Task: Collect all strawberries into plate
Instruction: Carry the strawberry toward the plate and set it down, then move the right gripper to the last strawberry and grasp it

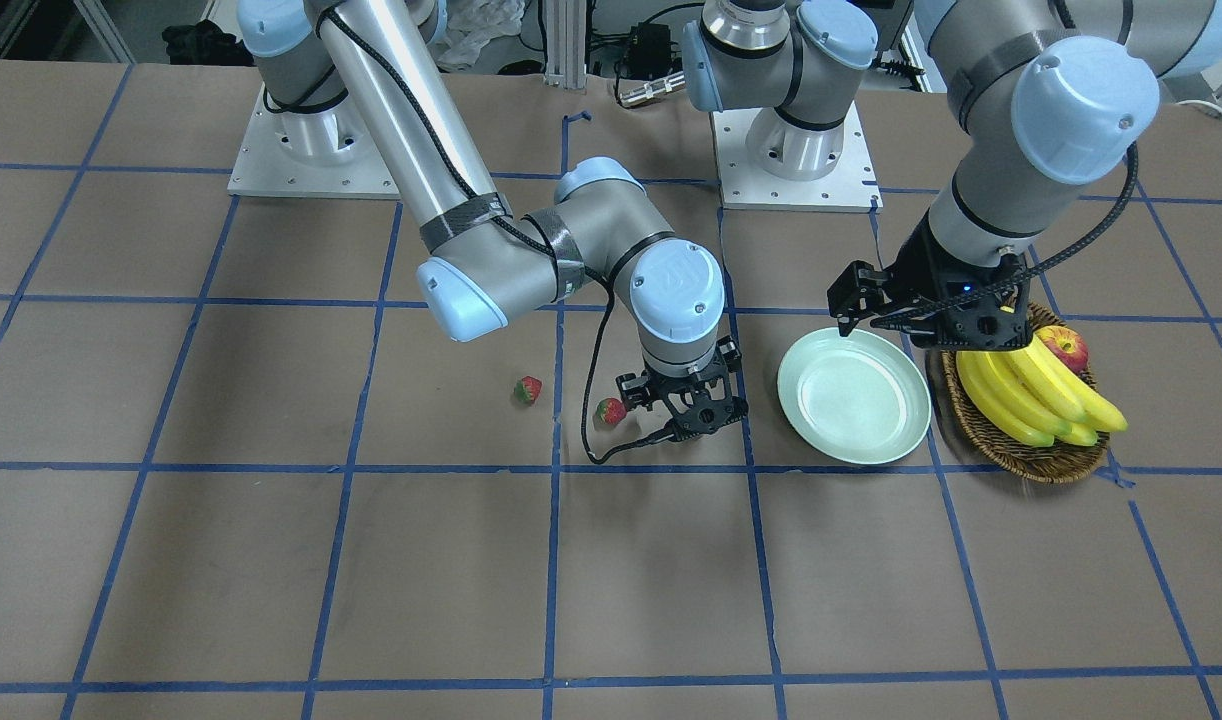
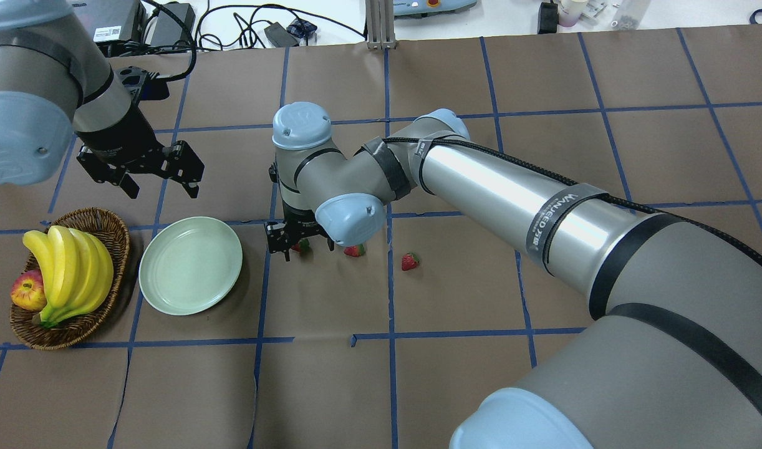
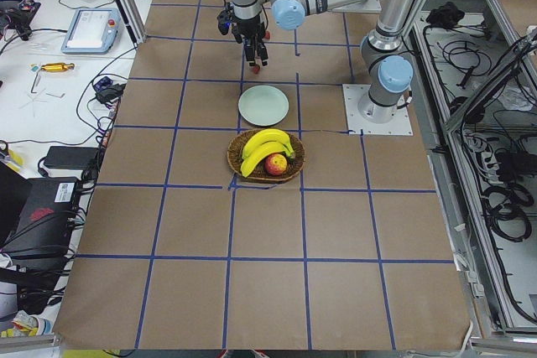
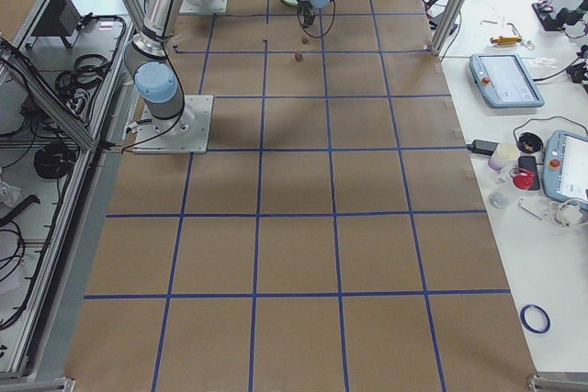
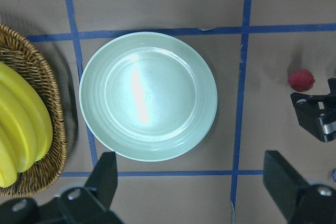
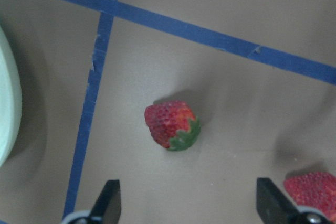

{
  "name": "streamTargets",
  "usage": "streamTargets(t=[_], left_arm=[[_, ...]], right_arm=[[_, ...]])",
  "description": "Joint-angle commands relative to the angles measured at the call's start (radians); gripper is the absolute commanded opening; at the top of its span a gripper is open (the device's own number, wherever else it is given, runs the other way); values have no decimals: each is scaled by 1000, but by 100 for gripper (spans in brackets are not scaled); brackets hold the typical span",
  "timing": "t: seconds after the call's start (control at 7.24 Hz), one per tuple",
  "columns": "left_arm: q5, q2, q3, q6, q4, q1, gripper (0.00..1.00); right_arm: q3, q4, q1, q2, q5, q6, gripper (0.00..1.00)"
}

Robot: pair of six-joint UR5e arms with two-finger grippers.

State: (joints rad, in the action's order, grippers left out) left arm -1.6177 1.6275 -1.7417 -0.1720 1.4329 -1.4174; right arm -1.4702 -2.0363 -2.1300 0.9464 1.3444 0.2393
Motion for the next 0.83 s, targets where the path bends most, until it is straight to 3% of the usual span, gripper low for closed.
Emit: streamTargets(t=[0.0,0.41,0.55,0.69], left_arm=[[-1,0,1,-1,0,0,100],[2,2,2,-3,0,-2,100],[1,3,2,0,0,-11,100],[1,3,2,0,-2,-12,100]], right_arm=[[2,57,8,84,31,0,100],[-8,195,155,205,139,-3,100],[-18,217,177,212,144,18,100],[-48,225,199,209,210,24,100]])
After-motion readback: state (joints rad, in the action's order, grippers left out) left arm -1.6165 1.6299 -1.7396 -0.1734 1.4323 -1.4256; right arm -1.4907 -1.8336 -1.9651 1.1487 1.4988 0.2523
